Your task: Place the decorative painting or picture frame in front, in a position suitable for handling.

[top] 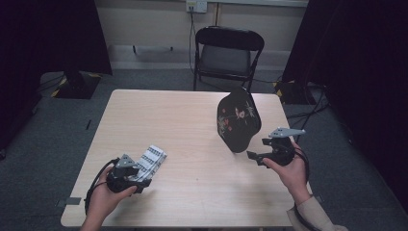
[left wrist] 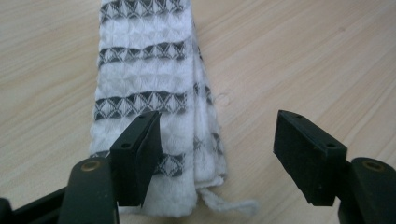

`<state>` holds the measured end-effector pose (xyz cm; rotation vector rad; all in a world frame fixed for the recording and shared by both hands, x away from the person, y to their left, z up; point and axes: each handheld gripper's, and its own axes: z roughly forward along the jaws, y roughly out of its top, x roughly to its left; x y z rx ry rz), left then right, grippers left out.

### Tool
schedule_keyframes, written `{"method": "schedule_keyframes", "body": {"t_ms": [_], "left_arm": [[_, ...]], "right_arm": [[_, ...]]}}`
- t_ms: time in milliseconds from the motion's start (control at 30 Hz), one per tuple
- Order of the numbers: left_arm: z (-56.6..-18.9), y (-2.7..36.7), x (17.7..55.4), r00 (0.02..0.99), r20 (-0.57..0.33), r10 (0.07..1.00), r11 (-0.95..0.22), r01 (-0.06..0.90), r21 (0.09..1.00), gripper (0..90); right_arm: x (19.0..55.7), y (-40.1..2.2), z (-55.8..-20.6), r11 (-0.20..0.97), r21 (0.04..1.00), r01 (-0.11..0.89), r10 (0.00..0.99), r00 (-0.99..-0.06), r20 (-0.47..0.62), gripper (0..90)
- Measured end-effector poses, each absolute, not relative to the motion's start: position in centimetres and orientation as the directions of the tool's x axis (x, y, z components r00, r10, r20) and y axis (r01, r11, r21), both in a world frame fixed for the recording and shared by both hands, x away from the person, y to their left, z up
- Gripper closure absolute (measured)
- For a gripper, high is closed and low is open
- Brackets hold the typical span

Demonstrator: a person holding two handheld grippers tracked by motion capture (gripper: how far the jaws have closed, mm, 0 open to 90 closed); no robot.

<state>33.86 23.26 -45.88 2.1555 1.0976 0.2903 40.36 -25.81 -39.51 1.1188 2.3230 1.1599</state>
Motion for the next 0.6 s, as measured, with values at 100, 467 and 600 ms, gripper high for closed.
{"method": "schedule_keyframes", "body": {"t_ms": [100, 467, 600], "left_arm": [[-45.7, 23.2, 34.4, 0.615, -0.097, 0.782, -0.407, 0.623, 0.668, 30.9], [-45.3, 22.6, 35.9, 0.599, -0.068, 0.798, -0.408, 0.619, 0.671, 30.5], [-45.2, 22.2, 36.2, 0.601, -0.071, 0.796, -0.407, 0.618, 0.673, 30.6]], "right_arm": [[41.1, -25.7, -38.8, 0.351, 0.785, 0.511, 0.772, -0.632, 0.066, 14.6], [42.7, -24.9, -36.6, 0.327, 0.802, 0.500, 0.780, -0.622, 0.070, 15.9], [43.2, -24.7, -36.0, 0.328, 0.804, 0.495, 0.785, -0.616, 0.059, 16.7]]}}
